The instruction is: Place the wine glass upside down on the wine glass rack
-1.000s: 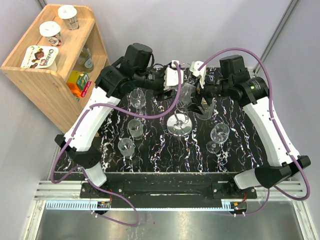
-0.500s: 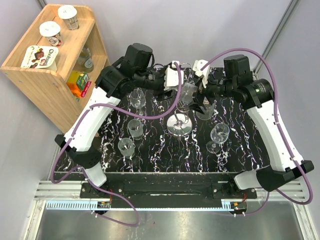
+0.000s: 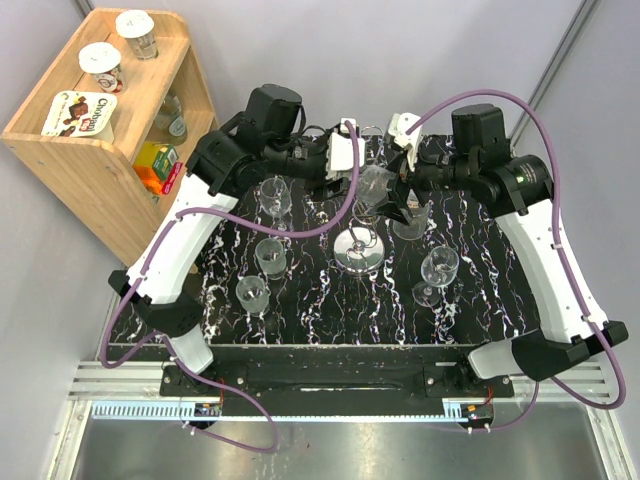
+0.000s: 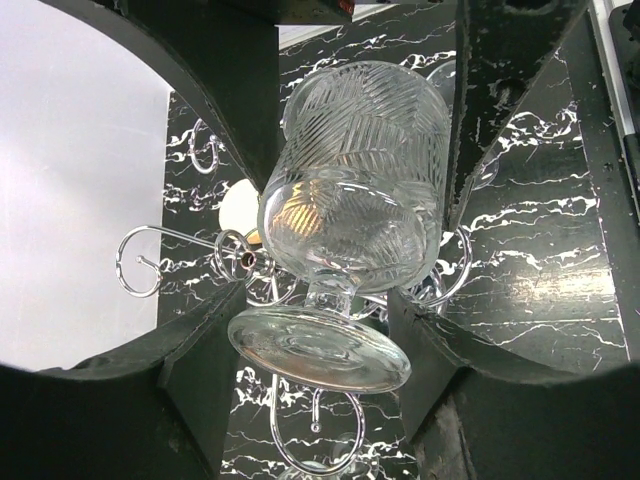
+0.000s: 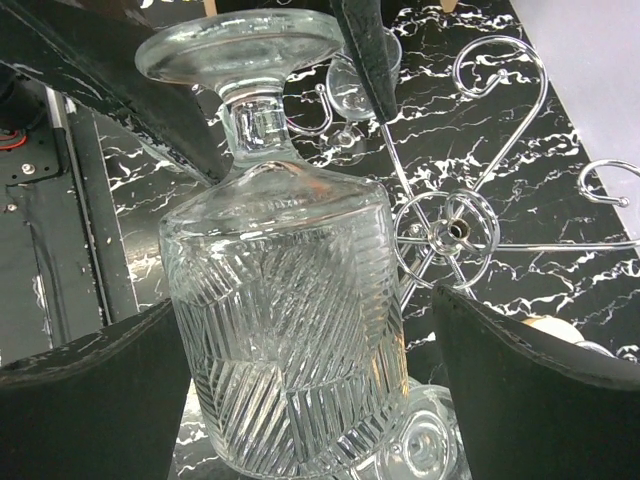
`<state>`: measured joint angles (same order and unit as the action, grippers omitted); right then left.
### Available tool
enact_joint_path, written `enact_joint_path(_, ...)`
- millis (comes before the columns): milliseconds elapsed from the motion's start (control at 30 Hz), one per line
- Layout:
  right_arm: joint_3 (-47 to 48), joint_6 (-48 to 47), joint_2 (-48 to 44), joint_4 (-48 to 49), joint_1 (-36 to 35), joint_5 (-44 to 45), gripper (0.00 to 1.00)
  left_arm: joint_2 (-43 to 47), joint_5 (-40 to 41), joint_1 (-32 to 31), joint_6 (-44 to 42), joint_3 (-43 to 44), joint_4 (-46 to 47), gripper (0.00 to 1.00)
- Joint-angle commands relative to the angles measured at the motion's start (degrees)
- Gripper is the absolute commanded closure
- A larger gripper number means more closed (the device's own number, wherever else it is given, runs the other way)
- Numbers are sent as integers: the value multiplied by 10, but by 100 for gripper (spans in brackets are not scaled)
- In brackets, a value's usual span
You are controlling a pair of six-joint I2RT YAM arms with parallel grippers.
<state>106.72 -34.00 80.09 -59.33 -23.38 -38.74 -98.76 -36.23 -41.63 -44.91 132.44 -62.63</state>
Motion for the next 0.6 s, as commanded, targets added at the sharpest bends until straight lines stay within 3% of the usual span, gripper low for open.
enact_joint_path(0, 18, 7, 17, 31, -1, -3, 2, 12, -49, -5, 17, 36, 26, 100)
enact_joint_path(567, -19, 13, 16, 47, -2, -13, 0, 8, -68, -9, 43, 36, 57, 100)
